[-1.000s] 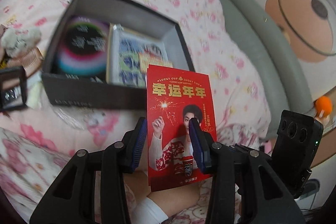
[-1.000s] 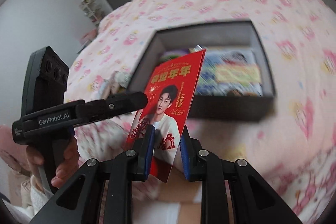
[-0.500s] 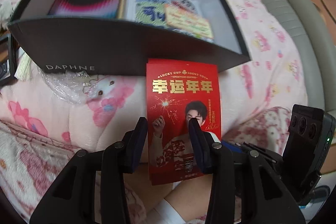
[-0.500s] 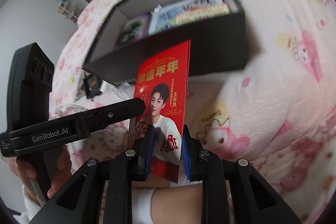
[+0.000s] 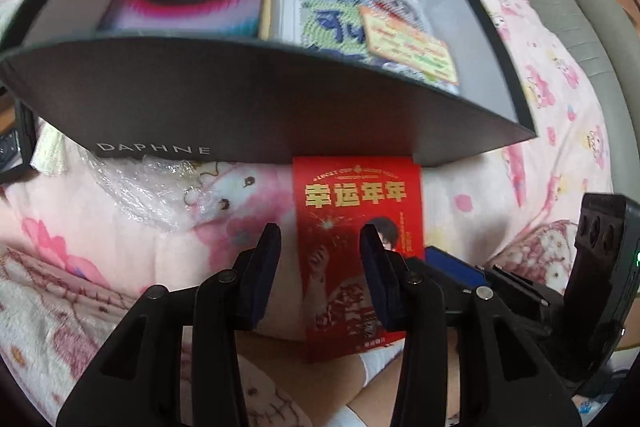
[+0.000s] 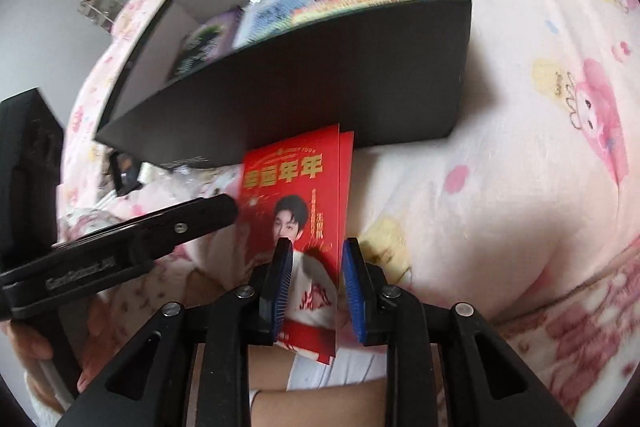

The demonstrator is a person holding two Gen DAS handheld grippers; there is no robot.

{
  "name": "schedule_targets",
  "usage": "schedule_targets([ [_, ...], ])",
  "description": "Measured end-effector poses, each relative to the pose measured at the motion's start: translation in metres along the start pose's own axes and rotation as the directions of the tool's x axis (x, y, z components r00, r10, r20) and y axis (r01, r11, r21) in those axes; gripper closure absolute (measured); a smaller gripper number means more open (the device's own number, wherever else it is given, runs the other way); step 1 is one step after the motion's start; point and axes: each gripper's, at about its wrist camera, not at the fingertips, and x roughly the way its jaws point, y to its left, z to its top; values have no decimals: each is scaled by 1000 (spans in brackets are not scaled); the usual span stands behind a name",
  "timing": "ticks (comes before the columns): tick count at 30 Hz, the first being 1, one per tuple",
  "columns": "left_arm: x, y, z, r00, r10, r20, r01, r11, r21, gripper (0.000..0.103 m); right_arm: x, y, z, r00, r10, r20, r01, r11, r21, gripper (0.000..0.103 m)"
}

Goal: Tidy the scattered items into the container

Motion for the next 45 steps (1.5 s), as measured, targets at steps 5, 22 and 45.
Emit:
schedule_targets([
  [5, 17, 2, 6, 999, 17, -41, -17, 1000, 10, 63, 11, 5, -1, 999, -33, -7, 33, 999, 3, 72],
  [22, 11, 16, -4, 996, -61, -66, 62, 998, 7, 69, -12, 8, 1, 995, -92, 33, 92, 996, -20, 64],
  [45, 6, 16, -5, 981, -175, -88, 177, 984, 17, 64, 2, -9, -4, 1000, -22, -12, 23, 998, 61, 56],
])
